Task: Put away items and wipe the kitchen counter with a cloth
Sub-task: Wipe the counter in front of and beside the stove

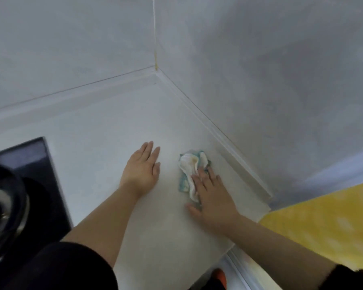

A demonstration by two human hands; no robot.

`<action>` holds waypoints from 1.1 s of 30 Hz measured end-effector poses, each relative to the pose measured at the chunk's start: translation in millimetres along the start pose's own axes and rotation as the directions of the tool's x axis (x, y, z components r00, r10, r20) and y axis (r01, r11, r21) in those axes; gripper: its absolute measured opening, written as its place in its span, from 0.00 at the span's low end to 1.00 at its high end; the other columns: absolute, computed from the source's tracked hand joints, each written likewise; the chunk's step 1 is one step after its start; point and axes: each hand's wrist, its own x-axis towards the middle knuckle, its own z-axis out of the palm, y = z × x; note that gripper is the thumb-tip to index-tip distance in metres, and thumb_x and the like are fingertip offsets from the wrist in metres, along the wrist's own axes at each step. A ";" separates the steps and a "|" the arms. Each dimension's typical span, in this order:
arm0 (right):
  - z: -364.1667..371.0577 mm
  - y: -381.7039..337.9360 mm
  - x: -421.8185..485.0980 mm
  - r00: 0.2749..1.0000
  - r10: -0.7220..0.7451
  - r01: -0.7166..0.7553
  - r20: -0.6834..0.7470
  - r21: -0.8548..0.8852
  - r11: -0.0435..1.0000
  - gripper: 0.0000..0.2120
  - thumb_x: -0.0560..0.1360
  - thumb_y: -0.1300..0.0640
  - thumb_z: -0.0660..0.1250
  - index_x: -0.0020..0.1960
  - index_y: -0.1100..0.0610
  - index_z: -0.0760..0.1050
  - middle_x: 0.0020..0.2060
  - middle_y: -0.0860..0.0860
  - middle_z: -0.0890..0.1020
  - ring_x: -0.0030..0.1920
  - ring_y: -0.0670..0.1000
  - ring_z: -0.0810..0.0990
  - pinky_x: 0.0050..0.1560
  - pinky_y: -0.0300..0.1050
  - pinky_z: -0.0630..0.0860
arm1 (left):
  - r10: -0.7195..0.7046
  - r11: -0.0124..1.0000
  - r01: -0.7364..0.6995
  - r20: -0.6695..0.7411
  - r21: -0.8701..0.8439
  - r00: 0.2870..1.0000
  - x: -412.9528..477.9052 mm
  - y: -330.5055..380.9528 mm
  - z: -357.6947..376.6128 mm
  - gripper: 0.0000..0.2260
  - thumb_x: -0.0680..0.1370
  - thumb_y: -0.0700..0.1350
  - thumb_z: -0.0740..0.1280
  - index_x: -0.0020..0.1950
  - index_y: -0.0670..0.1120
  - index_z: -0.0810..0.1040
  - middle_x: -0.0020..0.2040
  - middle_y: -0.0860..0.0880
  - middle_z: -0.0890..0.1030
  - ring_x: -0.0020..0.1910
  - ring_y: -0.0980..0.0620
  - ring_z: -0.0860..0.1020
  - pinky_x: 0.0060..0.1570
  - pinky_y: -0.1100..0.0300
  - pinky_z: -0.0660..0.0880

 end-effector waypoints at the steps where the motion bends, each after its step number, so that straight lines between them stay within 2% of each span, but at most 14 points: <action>1: 3.3 -0.5 -2.0 1.000 -0.020 0.021 0.010 -0.059 0.998 0.38 0.71 0.35 0.52 0.70 0.60 0.69 0.71 0.60 0.67 0.71 0.62 0.66 0.67 0.62 0.64 | -0.027 1.000 0.027 0.001 0.013 1.000 0.2 -0.5 0.5 0.33 0.75 0.57 0.38 0.76 0.47 0.60 0.77 0.45 0.56 0.77 0.47 0.52 0.73 0.50 0.47; 3: -1.2 10.0 8.5 0.999 -0.029 0.030 0.019 -0.069 0.997 0.34 0.70 0.40 0.53 0.67 0.61 0.72 0.68 0.60 0.72 0.67 0.63 0.71 0.61 0.64 0.72 | -0.115 0.991 0.115 0.000 0.073 0.993 1.7 0.5 1.8 0.29 0.78 0.56 0.40 0.78 0.49 0.53 0.79 0.46 0.51 0.78 0.47 0.46 0.73 0.46 0.44; 4: -6.0 15.6 20.8 0.999 -0.031 0.032 0.009 -0.029 0.999 0.35 0.70 0.42 0.52 0.69 0.62 0.70 0.69 0.61 0.70 0.69 0.63 0.68 0.63 0.63 0.70 | -0.158 0.983 0.157 0.007 0.098 0.987 2.9 2.2 2.1 0.27 0.79 0.54 0.41 0.78 0.50 0.49 0.79 0.46 0.47 0.77 0.46 0.44 0.73 0.45 0.42; 7: -24.6 23.0 78.6 0.999 0.036 -0.036 0.010 0.045 0.998 0.35 0.72 0.44 0.50 0.76 0.60 0.56 0.75 0.59 0.56 0.76 0.60 0.51 0.75 0.55 0.52 | -0.219 0.971 0.216 0.022 0.102 0.976 5.2 6.2 3.5 0.26 0.81 0.53 0.46 0.78 0.50 0.45 0.79 0.47 0.43 0.77 0.47 0.41 0.74 0.44 0.42; 10: -34.7 19.1 143.9 0.999 0.039 -0.039 0.004 0.036 0.999 0.32 0.75 0.52 0.61 0.76 0.57 0.55 0.74 0.60 0.58 0.74 0.61 0.53 0.74 0.53 0.52 | -0.205 0.976 0.202 0.028 0.084 0.978 7.9 1.7 2.9 0.26 0.81 0.53 0.48 0.79 0.50 0.46 0.79 0.47 0.45 0.77 0.47 0.42 0.74 0.46 0.42; 13: -46.8 7.8 179.4 0.998 0.032 -0.030 0.050 -0.030 0.999 0.30 0.72 0.49 0.63 0.71 0.55 0.62 0.69 0.62 0.64 0.69 0.62 0.61 0.70 0.54 0.59 | -0.231 0.965 0.228 -0.004 -0.130 0.973 9.1 -4.2 -1.3 0.28 0.77 0.52 0.47 0.78 0.48 0.55 0.78 0.48 0.54 0.77 0.49 0.48 0.74 0.51 0.45; 17: -40.7 -10.0 169.4 0.998 0.056 -0.055 -0.020 0.037 0.998 0.29 0.73 0.43 0.62 0.69 0.56 0.65 0.72 0.58 0.61 0.73 0.61 0.56 0.71 0.56 0.56 | -0.293 0.833 0.228 -0.052 -0.503 0.955 -7.2 -6.0 -13.1 0.28 0.75 0.49 0.50 0.75 0.45 0.63 0.76 0.46 0.61 0.76 0.49 0.55 0.72 0.62 0.46; 20: -24.0 -36.4 125.4 0.985 -0.155 0.157 -0.074 0.019 0.987 0.27 0.72 0.44 0.54 0.67 0.56 0.70 0.72 0.54 0.65 0.74 0.59 0.58 0.70 0.55 0.58 | -0.468 0.743 0.298 -0.147 -0.599 0.871 -43.9 -1.3 -18.9 0.25 0.76 0.44 0.52 0.73 0.42 0.66 0.74 0.44 0.65 0.75 0.48 0.60 0.67 0.72 0.47; 22: -12.6 -56.8 80.6 0.931 -0.361 0.363 -0.057 0.028 0.931 0.29 0.68 0.46 0.51 0.64 0.54 0.73 0.70 0.52 0.70 0.72 0.59 0.64 0.68 0.57 0.62 | -0.524 0.741 0.339 -0.183 -0.579 0.832 -76.6 3.5 -19.4 0.26 0.74 0.46 0.51 0.72 0.42 0.68 0.72 0.43 0.67 0.73 0.47 0.64 0.67 0.72 0.49; 24: -1.9 -62.8 31.8 0.837 -0.545 0.546 -0.051 -0.006 0.838 0.28 0.66 0.48 0.52 0.62 0.52 0.75 0.67 0.51 0.74 0.69 0.58 0.69 0.66 0.60 0.66 | -0.500 0.784 0.343 -0.199 -0.517 0.843 -106.3 10.5 -16.2 0.28 0.74 0.50 0.49 0.71 0.42 0.69 0.72 0.42 0.68 0.72 0.46 0.65 0.68 0.70 0.51; 27: 5.4 -41.1 -14.0 0.737 -0.676 0.673 0.016 -0.112 0.731 0.31 0.65 0.50 0.54 0.68 0.51 0.71 0.67 0.49 0.74 0.70 0.55 0.69 0.65 0.64 0.65 | -0.401 0.878 0.311 -0.204 -0.364 0.893 -149.9 28.0 -9.7 0.29 0.72 0.47 0.50 0.71 0.39 0.69 0.70 0.39 0.70 0.71 0.40 0.66 0.72 0.54 0.58; 29: 4.2 -30.3 -8.0 0.778 -0.629 0.624 0.001 -0.122 0.772 0.33 0.66 0.49 0.53 0.71 0.53 0.68 0.68 0.49 0.73 0.71 0.55 0.67 0.65 0.67 0.64 | -0.337 0.927 0.285 -0.204 -0.243 0.919 -179.0 37.0 -2.6 0.25 0.73 0.44 0.53 0.68 0.38 0.72 0.70 0.38 0.70 0.70 0.36 0.67 0.69 0.43 0.64; 31: 0.3 -34.8 13.5 0.862 -0.507 0.506 0.006 -0.087 0.858 0.35 0.65 0.47 0.49 0.72 0.53 0.66 0.69 0.49 0.71 0.71 0.55 0.65 0.65 0.63 0.63 | -0.336 0.937 0.304 -0.197 -0.173 0.921 -209.9 42.8 5.7 0.21 0.76 0.42 0.55 0.67 0.40 0.73 0.71 0.40 0.69 0.71 0.38 0.65 0.67 0.42 0.62; 33: 1.3 -48.8 40.9 0.900 -0.435 0.432 -0.019 -0.093 0.897 0.37 0.65 0.46 0.47 0.72 0.53 0.64 0.71 0.50 0.68 0.72 0.56 0.63 0.65 0.58 0.61 | -0.363 0.930 0.339 -0.211 -0.143 0.908 -241.2 48.3 11.5 0.20 0.76 0.42 0.55 0.67 0.41 0.72 0.73 0.42 0.67 0.72 0.41 0.63 0.68 0.44 0.60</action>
